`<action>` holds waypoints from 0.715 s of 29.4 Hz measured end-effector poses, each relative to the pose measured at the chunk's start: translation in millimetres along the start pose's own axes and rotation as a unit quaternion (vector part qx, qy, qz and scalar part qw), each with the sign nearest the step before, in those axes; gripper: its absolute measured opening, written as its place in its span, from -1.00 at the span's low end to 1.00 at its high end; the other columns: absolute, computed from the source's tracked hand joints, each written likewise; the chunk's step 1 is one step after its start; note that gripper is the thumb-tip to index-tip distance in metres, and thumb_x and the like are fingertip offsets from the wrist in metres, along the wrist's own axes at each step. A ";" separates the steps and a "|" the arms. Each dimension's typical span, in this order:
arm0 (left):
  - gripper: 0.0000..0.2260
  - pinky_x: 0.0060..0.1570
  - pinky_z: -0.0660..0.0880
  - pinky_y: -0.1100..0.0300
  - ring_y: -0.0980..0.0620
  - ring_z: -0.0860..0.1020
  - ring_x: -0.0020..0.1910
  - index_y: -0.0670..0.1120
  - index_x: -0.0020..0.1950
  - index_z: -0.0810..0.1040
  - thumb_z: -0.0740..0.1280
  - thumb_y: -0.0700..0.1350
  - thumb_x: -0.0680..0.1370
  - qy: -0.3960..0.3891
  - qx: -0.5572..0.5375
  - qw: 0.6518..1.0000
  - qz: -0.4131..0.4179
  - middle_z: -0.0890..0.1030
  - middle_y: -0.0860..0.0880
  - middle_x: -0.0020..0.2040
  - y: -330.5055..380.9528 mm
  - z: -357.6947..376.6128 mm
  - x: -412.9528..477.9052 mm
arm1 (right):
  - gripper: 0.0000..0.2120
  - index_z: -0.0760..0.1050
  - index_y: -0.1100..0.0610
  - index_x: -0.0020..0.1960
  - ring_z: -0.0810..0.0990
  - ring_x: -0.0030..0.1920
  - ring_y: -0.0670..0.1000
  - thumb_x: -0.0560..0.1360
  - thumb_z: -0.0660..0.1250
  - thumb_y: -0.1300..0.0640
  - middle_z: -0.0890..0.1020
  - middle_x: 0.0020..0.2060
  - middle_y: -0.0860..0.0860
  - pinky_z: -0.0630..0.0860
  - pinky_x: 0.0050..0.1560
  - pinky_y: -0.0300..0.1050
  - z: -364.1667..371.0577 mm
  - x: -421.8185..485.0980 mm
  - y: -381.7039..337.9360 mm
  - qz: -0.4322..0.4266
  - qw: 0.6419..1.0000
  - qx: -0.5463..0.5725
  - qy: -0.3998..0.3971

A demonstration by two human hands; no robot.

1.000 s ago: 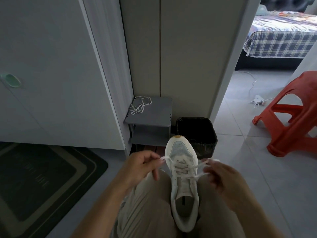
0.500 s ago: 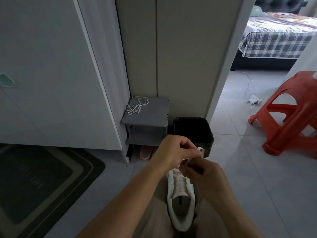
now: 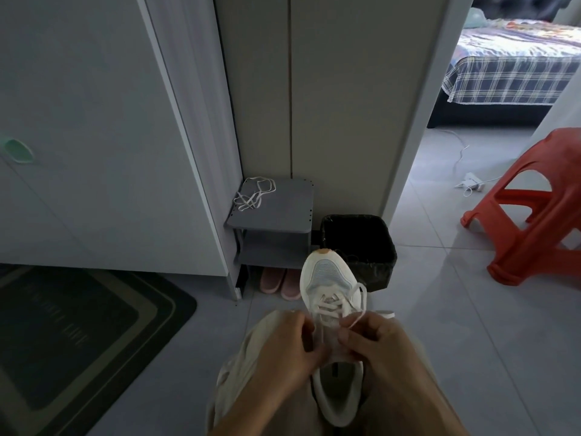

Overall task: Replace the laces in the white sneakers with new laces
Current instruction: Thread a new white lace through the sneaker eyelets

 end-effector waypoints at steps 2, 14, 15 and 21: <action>-0.80 -0.26 0.37 0.43 0.29 0.43 -0.29 0.06 -0.07 0.53 0.32 0.15 0.46 0.021 -0.002 1.000 0.014 0.48 0.17 -0.25 1.7 -1.1 -2.5 | -0.90 0.55 0.23 -0.02 0.60 -0.36 -0.17 0.47 0.33 0.28 0.63 -0.28 0.01 0.48 -0.33 -0.42 2.5 -1.7 -3.4 -0.003 1.000 0.013 0.003; -0.86 -0.25 0.42 0.49 0.31 0.56 -0.22 -0.02 -0.18 0.59 0.39 -0.27 0.47 0.099 -0.329 0.939 -0.021 0.59 0.19 -0.34 14.1 -1.0 -16.2 | -0.81 0.63 0.13 -0.31 0.57 -0.29 -0.27 0.44 0.36 0.31 0.60 -0.40 -0.10 0.49 -0.13 -0.19 21.9 -4.3 -3.1 -0.144 0.970 -0.170 0.096; -0.85 -0.27 0.43 0.49 0.29 0.57 -0.25 -0.04 -0.21 0.60 0.38 -0.28 0.47 0.089 -0.362 0.926 -0.053 0.60 0.17 -0.36 12.7 -0.1 -12.6 | -0.88 0.66 0.09 -0.22 0.58 -0.26 -0.23 0.43 0.39 0.25 0.63 -0.35 -0.10 0.47 -0.17 -0.25 23.1 -4.9 -4.6 -0.170 0.963 -0.186 0.100; -0.90 -0.16 0.49 0.34 0.21 0.54 -0.29 -0.10 -0.14 0.53 0.26 -0.24 0.55 -0.086 -0.313 0.945 -0.042 0.59 0.09 -0.34 10.2 -10.4 7.5 | -0.61 0.52 -0.01 0.02 0.47 -0.16 -0.24 0.25 0.55 0.00 0.58 -0.12 -0.09 0.36 -0.13 -0.54 0.9 -16.3 -24.7 -0.338 0.866 -0.328 0.169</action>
Point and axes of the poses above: each hand's wrist, its own x-axis towards the middle knuckle, its own z-axis out of the palm, y = z × x, the point moved 4 cm from there along x, towards the middle knuckle
